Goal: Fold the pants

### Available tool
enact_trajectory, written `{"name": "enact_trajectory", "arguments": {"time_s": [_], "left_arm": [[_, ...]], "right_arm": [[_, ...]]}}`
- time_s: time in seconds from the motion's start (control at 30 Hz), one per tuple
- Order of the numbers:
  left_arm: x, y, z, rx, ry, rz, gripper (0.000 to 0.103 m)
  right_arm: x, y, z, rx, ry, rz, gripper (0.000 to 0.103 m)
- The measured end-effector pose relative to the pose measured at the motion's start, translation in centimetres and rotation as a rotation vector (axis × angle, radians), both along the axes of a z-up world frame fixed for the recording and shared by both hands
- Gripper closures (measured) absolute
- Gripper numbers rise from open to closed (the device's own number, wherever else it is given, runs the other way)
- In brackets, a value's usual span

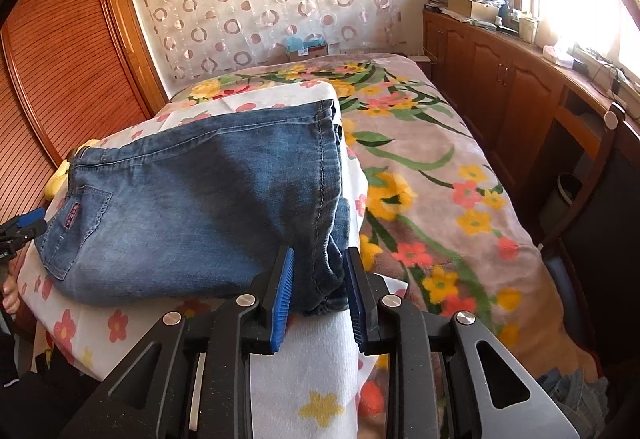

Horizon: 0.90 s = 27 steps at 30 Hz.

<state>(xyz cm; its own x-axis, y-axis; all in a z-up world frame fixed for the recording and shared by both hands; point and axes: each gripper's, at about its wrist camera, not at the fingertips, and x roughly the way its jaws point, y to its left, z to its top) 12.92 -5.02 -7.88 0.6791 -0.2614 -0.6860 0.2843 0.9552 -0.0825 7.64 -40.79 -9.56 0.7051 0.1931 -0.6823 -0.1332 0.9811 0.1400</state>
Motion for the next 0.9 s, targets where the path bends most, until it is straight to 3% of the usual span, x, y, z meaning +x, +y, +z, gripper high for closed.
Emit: {"name": "enact_trajectory", "arguments": {"time_s": [0.2,0.23,0.27,0.5,0.9], "left_arm": [[0.3,-1.8,-0.4,0.016,0.007,-0.037,0.025],[0.3,-2.0,-0.4,0.015,0.006,-0.04,0.025],[0.3,-2.2,-0.3,0.014,0.006,-0.044,0.025],[-0.4,-2.6,0.4,-0.001,-0.014,-0.056,0.025],[-1.2,0.7,2.0,-0.007,-0.052,0.006,0.025]], "right_arm": [[0.2,0.1,-0.3,0.025,0.012,-0.016,0.077],[0.2,0.2,-0.4,0.025,0.011,-0.018,0.08],[0.2,0.3,-0.2,0.023,0.005,-0.016,0.095],[0.6,2.4,1.7,0.023,-0.053,0.037,0.098],[2.7,14.5,6.5,0.057,-0.152,0.339,0.099]]}}
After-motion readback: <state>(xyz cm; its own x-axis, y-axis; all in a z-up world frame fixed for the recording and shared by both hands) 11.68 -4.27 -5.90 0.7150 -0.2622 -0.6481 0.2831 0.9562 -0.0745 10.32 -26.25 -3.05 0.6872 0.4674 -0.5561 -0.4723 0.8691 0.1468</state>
